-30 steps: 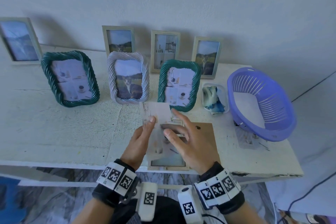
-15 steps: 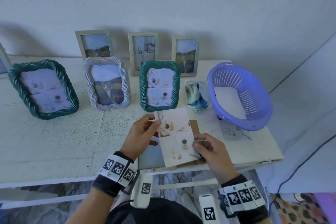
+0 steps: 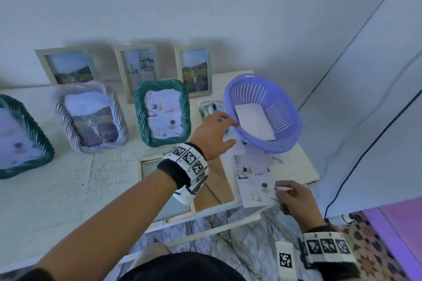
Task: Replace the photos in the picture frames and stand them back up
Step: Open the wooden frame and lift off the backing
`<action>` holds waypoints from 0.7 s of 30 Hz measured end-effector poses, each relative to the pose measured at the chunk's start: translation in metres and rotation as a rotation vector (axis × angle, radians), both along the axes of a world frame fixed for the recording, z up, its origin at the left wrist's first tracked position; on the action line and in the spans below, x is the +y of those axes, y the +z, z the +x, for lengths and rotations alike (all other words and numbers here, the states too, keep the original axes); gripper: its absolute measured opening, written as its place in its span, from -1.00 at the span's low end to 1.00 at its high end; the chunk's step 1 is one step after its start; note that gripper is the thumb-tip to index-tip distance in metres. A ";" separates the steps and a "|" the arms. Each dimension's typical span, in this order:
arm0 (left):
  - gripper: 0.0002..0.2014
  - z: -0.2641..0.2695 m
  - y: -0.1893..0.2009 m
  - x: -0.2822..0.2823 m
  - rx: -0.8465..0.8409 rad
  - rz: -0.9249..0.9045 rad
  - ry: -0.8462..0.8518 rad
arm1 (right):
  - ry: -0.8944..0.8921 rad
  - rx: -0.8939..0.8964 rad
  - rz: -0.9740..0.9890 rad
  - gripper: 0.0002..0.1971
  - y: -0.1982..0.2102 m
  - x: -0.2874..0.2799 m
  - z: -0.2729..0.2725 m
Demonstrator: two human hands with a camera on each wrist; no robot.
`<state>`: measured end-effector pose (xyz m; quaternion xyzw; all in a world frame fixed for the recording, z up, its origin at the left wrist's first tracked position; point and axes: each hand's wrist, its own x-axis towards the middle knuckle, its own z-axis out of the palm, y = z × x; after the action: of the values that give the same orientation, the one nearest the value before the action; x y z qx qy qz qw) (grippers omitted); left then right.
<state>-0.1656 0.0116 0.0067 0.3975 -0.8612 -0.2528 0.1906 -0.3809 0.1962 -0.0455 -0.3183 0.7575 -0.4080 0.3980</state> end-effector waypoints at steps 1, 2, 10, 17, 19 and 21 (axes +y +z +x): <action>-0.57 -0.009 0.000 -0.004 -0.068 -0.023 -0.017 | 0.007 0.034 0.013 -0.89 -0.001 0.000 -0.002; -0.57 -0.016 -0.001 -0.006 -0.143 -0.055 -0.025 | 0.015 0.064 0.026 -0.87 -0.002 0.000 -0.003; -0.74 -0.034 0.006 -0.022 -0.174 -0.163 0.003 | 0.075 0.306 0.074 -0.89 -0.003 -0.022 -0.008; -0.75 -0.028 0.007 -0.030 -0.099 -0.109 -0.013 | 0.082 0.560 0.109 -0.95 -0.004 -0.091 -0.018; -0.75 -0.028 0.004 -0.029 -0.101 -0.113 -0.015 | 0.086 0.622 0.153 -0.90 -0.007 -0.106 -0.021; -0.74 -0.028 0.001 -0.027 -0.109 -0.117 -0.013 | 0.091 0.672 0.202 -0.89 -0.009 -0.114 -0.024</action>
<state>-0.1932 -0.0157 0.0077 0.3934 -0.8862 -0.1812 0.1645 -0.4048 0.0820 -0.0540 -0.4270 0.8678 -0.1854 0.1739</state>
